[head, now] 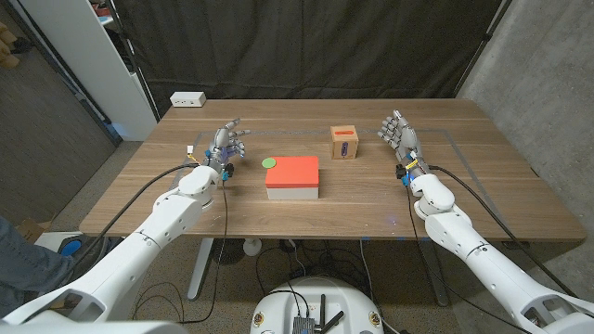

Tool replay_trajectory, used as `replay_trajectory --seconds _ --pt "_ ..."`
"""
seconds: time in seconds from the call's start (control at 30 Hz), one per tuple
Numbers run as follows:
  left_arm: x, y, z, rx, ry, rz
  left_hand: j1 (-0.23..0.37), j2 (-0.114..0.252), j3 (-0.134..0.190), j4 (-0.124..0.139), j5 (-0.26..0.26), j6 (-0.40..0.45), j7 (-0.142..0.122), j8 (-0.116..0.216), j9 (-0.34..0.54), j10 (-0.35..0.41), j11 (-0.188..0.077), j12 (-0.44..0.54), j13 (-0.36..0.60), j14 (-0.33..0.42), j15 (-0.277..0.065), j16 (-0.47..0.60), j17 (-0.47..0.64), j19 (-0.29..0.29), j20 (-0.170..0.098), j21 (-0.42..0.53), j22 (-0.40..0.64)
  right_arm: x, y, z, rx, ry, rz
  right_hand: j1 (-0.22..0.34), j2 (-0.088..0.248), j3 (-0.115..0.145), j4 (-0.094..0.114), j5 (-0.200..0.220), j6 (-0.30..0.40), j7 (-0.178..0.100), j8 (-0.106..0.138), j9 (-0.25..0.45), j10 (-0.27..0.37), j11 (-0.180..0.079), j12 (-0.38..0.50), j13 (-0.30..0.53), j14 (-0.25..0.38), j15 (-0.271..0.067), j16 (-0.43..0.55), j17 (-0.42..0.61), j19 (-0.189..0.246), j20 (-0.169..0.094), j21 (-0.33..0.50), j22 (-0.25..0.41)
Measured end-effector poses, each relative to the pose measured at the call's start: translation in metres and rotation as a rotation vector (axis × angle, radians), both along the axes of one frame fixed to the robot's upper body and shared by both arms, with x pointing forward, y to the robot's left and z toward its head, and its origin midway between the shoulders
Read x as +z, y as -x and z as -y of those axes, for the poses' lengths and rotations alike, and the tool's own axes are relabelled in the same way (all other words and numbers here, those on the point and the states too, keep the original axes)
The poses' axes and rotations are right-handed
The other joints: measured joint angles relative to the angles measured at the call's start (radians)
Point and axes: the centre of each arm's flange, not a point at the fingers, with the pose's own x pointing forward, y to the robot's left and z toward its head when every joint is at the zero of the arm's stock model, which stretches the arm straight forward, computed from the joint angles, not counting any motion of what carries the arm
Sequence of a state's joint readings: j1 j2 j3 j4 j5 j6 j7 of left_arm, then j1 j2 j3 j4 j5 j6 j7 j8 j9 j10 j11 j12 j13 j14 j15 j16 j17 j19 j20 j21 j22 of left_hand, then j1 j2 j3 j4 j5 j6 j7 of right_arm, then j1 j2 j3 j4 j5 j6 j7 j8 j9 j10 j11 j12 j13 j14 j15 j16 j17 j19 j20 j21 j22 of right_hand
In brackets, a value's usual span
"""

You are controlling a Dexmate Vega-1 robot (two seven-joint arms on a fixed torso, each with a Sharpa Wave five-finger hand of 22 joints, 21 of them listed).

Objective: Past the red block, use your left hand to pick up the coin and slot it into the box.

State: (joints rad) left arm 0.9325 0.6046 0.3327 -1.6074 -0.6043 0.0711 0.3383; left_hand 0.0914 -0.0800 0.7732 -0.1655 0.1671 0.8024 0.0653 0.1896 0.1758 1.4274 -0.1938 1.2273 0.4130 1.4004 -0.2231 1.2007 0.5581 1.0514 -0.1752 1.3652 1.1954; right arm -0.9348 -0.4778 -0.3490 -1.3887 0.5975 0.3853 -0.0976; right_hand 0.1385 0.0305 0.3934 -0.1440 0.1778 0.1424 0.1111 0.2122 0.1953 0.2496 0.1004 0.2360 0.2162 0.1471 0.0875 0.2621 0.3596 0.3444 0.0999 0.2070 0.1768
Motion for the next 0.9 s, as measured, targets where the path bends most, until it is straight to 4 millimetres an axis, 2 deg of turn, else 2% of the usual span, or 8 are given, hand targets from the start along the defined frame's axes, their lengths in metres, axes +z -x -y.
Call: replay_trajectory --seconds 0.1,0.27,0.43,0.53,0.7,0.9 --pt "0.000 0.001 0.001 -0.002 -0.001 -0.006 0.000 0.000 0.033 0.002 0.000 0.010 -0.001 0.000 0.004 0.002 -0.002 0.086 0.034 -0.004 0.004 0.077 0.046 0.003 -0.003 0.063 0.042 -0.001 0.001 0.000 0.000 -0.002 0.000 0.000 0.000 0.000 0.000 0.000 0.000 0.000 0.000 0.000 0.000 0.000 0.000 0.000 0.000 0.000 0.000 0.000 0.000 0.000 0.000 0.000" --pt "-0.001 0.003 0.001 -0.002 -0.001 -0.015 0.015 -0.006 0.069 -0.017 0.011 0.012 -0.002 0.000 0.004 0.002 -0.002 0.139 0.049 -0.004 0.004 0.146 0.086 0.012 -0.005 0.136 0.048 -0.002 0.002 -0.001 0.002 -0.005 0.000 0.000 0.000 0.000 0.000 0.000 0.000 0.000 0.000 0.000 0.000 0.000 -0.008 0.000 0.000 0.000 0.000 0.000 0.000 0.000 0.000 0.000" --pt "-0.004 0.008 0.000 -0.008 0.025 -0.025 0.126 -0.010 0.117 -0.032 0.022 0.025 -0.015 0.007 0.004 -0.002 -0.006 0.177 0.044 -0.009 0.009 0.195 0.088 0.015 -0.006 0.198 0.048 -0.003 0.005 -0.003 0.006 -0.009 0.002 0.000 0.000 -0.005 -0.005 0.000 -0.004 -0.004 0.000 0.000 0.000 0.000 -0.008 0.000 0.000 0.000 0.000 0.000 0.000 0.000 0.000 0.000" --pt "-0.006 0.009 0.000 -0.004 0.037 -0.038 0.200 -0.016 0.138 -0.033 0.025 0.037 -0.013 0.014 0.004 -0.003 -0.007 0.190 0.030 -0.011 0.011 0.220 0.086 0.011 -0.009 0.211 0.053 -0.004 0.006 -0.003 0.008 -0.010 0.002 0.000 0.000 -0.005 -0.005 0.000 0.002 -0.009 0.000 0.000 0.000 0.000 -0.008 0.000 -0.005 -0.005 -0.004 0.000 -0.004 0.004 0.000 0.000" --pt "-0.008 0.010 -0.002 0.010 0.048 -0.061 0.312 -0.017 0.150 -0.035 0.029 0.051 -0.020 0.015 0.008 -0.003 -0.007 0.198 -0.002 -0.015 0.014 0.242 0.060 0.011 -0.009 0.219 0.052 -0.006 0.007 -0.004 0.009 -0.012 0.000 0.000 0.000 -0.005 -0.005 0.000 0.002 -0.009 0.000 0.000 0.000 0.000 -0.008 0.000 -0.006 -0.006 -0.004 0.000 -0.001 0.009 0.000 0.000" --pt "-0.005 0.018 -0.007 0.034 0.052 -0.097 0.431 -0.032 0.149 -0.035 0.029 0.069 -0.038 0.022 0.013 -0.004 -0.007 0.226 -0.018 -0.014 0.014 0.278 0.049 0.012 -0.008 0.219 0.052 -0.007 0.010 -0.005 0.006 -0.014 0.002 0.000 0.000 -0.005 -0.005 0.000 0.002 -0.009 0.000 0.000 0.000 0.000 -0.008 0.000 -0.014 -0.006 -0.004 0.000 -0.007 0.014 -0.004 0.000"
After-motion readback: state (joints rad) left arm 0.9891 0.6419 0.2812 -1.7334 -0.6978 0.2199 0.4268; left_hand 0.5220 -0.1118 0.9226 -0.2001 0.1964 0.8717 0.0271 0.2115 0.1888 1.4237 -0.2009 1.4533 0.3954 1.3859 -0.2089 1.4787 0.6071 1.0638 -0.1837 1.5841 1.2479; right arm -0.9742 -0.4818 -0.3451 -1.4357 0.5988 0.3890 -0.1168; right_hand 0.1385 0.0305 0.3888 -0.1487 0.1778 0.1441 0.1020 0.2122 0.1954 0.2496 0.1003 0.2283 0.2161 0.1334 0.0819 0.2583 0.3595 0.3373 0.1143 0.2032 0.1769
